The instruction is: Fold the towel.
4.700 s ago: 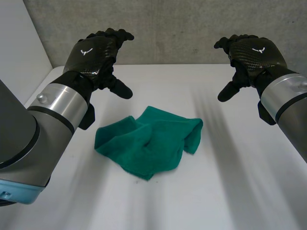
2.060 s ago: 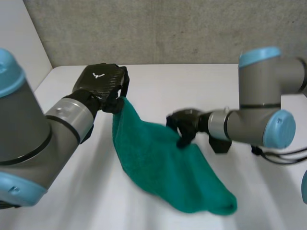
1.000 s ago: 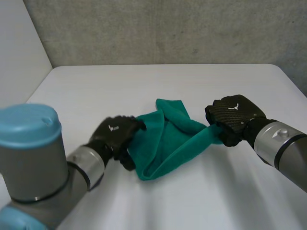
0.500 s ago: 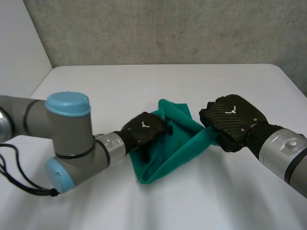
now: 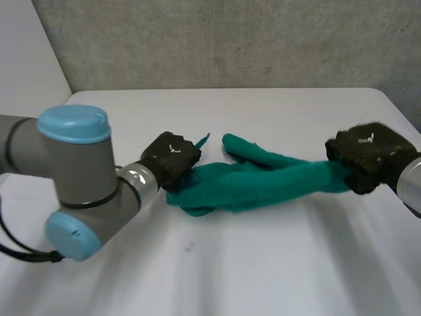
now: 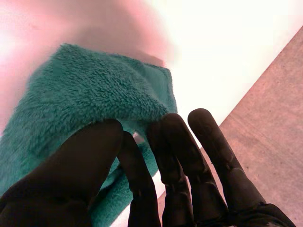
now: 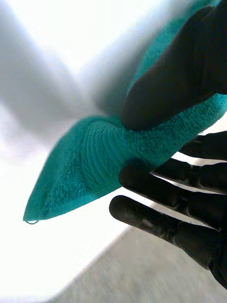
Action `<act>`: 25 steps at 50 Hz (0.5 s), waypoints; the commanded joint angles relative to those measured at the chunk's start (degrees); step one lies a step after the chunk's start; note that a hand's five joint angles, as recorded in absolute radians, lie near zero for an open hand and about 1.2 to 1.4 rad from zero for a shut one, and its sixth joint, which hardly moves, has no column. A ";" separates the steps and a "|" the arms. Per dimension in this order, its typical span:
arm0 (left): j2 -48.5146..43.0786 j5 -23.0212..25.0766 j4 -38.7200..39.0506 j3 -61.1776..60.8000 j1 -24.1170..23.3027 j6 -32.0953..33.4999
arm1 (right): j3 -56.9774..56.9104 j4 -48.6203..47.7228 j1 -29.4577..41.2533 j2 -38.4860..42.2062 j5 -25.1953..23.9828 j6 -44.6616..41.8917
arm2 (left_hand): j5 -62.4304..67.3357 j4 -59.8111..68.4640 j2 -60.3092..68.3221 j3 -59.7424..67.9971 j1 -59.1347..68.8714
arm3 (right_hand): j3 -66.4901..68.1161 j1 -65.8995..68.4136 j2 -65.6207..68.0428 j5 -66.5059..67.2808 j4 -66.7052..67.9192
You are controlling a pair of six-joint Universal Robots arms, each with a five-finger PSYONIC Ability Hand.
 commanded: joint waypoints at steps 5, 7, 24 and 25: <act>6.25 0.03 -1.83 -13.22 0.13 -0.02 | 0.67 8.78 0.72 4.00 -0.54 -8.21 | 14.99 11.83 11.59 11.97 13.92 | 12.26 23.80 12.96 13.57 11.87; 5.90 0.03 -1.74 -13.23 0.21 -0.02 | 0.58 8.26 0.90 4.44 -0.54 -8.20 | 14.99 11.83 11.59 11.97 13.92 | 12.26 23.80 12.96 13.57 11.87; -4.65 1.26 2.21 3.30 -0.22 0.07 | -10.14 6.76 7.75 15.26 5.44 -7.24 | -38.60 -41.76 -42.00 -41.63 -39.68 | 12.26 23.80 12.96 13.57 11.87; -4.65 1.26 2.21 3.30 -0.22 0.07 | -9.79 6.67 7.93 15.26 5.52 -7.15 | -38.64 -41.81 -42.05 -41.67 -39.72 | 12.26 23.80 12.96 13.57 11.87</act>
